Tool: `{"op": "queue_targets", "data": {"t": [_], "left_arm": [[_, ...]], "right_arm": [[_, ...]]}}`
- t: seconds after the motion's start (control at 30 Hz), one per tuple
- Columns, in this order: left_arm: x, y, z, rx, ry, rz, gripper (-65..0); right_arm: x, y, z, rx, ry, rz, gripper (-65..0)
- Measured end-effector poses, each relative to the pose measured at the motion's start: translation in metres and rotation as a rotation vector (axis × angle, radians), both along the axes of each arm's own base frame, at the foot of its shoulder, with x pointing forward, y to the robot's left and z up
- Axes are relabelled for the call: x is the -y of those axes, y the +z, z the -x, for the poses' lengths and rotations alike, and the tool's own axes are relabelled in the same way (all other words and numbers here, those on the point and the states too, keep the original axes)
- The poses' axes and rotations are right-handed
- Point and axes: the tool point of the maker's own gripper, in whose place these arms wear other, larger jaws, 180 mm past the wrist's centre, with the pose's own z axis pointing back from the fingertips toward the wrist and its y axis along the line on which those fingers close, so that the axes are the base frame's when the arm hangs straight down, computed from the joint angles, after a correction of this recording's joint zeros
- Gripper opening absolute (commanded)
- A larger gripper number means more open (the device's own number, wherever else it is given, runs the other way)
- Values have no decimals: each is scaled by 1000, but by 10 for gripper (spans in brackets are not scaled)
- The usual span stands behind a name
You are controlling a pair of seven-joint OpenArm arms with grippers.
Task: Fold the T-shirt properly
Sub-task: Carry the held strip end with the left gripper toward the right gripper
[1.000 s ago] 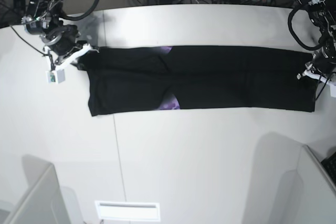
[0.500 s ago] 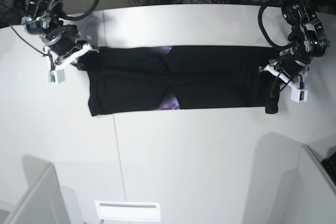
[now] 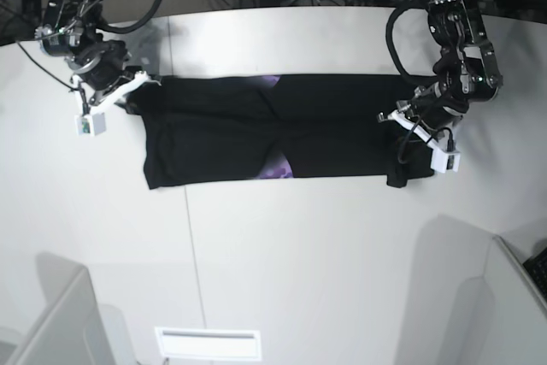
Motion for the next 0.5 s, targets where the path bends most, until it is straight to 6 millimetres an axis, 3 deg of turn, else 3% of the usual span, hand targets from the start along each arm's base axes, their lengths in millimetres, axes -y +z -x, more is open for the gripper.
{"op": "queue_targets", "data": {"t": [0.37, 0.5], "left_arm": [[64, 4, -14, 19, -125, 73, -650], [83, -5, -12, -9, -163, 101, -650]], "right_arm": [[1, 2, -3, 8, -3, 2, -650], [1, 1, -3, 7, -3, 4, -650]]}}
